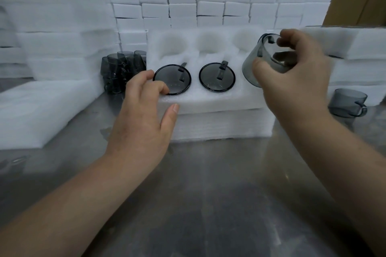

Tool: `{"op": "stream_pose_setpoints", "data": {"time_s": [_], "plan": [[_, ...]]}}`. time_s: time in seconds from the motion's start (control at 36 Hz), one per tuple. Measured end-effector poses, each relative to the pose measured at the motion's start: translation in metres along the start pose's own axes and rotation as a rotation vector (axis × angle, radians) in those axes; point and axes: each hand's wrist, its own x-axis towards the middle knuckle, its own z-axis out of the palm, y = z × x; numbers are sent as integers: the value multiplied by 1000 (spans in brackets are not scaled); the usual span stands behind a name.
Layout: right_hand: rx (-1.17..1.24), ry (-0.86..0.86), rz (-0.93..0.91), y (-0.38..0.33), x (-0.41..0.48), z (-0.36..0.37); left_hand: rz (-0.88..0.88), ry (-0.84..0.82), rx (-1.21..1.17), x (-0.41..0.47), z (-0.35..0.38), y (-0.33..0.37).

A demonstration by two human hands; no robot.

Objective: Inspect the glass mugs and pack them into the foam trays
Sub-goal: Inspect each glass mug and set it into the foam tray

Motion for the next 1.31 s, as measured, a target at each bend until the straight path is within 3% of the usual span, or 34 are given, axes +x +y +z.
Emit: {"op": "stream_pose_setpoints", "data": {"time_s": [1.31], "plan": [[-225, 6, -31, 3, -6, 6, -11, 1, 16, 0, -1, 3]]}}
